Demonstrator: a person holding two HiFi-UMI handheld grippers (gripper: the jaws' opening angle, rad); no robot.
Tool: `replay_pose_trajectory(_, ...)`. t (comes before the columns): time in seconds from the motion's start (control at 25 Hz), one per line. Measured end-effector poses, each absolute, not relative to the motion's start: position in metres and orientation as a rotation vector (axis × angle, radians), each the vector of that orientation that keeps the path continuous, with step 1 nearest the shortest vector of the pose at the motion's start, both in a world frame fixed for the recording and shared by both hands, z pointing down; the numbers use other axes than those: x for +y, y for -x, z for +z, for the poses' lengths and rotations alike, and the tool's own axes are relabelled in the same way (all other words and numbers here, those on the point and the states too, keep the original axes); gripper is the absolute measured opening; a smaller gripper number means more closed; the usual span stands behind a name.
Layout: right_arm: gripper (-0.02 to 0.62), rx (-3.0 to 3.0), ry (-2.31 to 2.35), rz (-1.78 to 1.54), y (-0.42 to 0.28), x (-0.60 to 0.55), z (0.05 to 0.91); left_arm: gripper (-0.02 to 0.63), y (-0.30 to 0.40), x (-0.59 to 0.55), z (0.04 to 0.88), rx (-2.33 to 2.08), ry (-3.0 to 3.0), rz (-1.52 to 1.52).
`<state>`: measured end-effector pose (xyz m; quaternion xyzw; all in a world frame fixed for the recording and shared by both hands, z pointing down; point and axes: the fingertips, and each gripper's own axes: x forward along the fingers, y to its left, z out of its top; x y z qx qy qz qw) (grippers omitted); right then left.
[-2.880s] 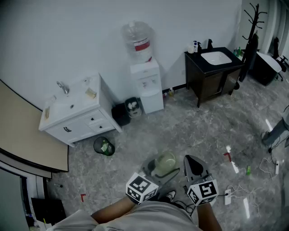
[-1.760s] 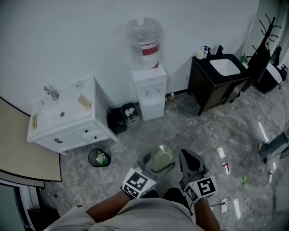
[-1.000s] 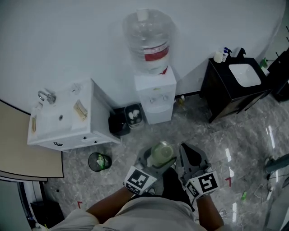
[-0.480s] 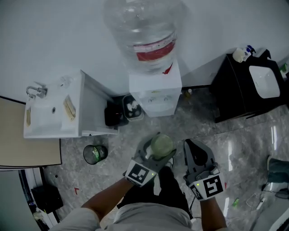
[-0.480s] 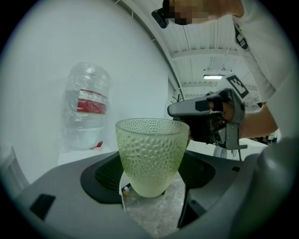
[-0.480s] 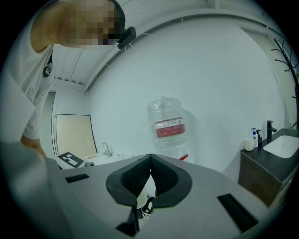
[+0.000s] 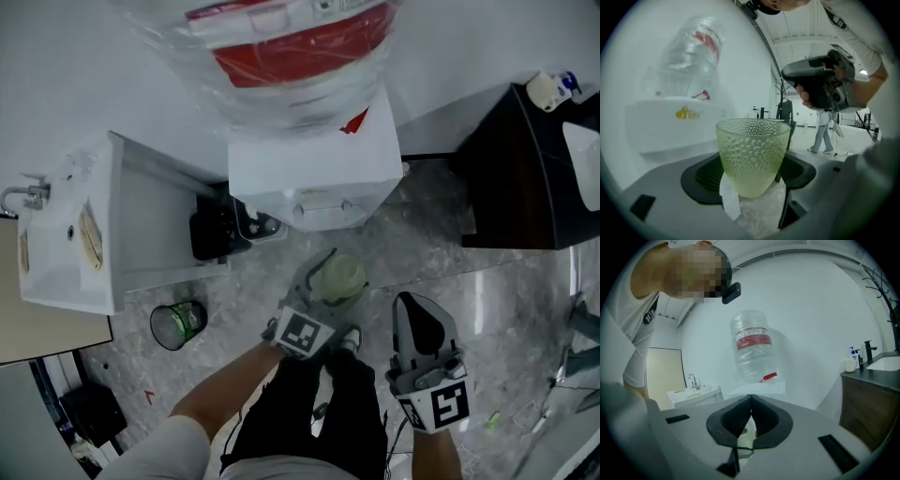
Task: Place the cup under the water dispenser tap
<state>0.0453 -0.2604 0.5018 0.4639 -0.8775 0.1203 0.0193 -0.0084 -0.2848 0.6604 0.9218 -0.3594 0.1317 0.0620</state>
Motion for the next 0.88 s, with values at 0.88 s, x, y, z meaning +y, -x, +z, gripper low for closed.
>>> replay_pose_trajectory(0.88,0.015,-2.731,-1.380,0.420,-0.045,-0.316,0.635,0.364,0.009,-0.413,0.910,-1.255,-2.591,0.509)
